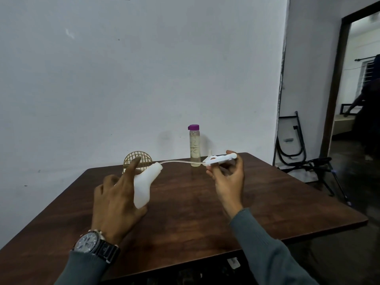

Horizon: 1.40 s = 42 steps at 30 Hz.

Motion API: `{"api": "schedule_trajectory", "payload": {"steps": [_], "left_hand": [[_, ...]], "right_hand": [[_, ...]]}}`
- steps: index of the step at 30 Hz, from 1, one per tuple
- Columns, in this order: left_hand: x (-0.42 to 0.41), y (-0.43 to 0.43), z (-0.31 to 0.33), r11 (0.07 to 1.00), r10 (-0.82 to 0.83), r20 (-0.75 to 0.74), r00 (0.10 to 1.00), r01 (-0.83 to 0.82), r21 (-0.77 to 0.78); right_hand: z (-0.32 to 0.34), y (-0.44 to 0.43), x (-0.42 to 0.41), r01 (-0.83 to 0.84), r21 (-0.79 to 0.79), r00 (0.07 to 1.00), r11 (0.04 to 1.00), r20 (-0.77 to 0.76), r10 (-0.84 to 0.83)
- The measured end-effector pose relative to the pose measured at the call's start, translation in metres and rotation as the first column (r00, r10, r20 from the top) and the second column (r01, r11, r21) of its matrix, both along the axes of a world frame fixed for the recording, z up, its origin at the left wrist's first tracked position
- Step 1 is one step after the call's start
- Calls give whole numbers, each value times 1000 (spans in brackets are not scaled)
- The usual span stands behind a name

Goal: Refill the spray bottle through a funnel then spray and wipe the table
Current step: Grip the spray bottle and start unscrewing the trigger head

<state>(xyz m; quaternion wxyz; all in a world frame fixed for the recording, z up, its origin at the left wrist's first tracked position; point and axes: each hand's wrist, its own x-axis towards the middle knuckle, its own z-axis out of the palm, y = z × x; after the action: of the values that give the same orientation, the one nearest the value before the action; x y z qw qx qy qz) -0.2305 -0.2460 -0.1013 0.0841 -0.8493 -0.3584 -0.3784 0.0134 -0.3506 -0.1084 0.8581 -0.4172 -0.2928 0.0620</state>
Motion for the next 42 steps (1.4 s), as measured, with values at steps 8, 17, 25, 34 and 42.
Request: {"api": "schedule_trajectory", "payload": {"steps": [8,17,25,34,42], "left_hand": [[-4,-3,-1,989,-15,119,993,31,-142],[-2,-9,-8,980,-56,116,992,77,-185],[-2,-9,-10,983,-9,81,997,24,-181],[-3,-13,-12,980,-62,86,994,77,-186],[0,-19,-16,978,-104,92,990,119,-174]], "right_hand": [[2,-5,5,104,-20,993,994,-50,-105],[5,-6,8,146,-19,986,989,-80,-147],[5,-9,11,166,5,979,986,-121,-164],[7,-11,18,223,-18,965,975,-137,-224],[3,-10,23,198,-14,942,980,-272,-195]]}}
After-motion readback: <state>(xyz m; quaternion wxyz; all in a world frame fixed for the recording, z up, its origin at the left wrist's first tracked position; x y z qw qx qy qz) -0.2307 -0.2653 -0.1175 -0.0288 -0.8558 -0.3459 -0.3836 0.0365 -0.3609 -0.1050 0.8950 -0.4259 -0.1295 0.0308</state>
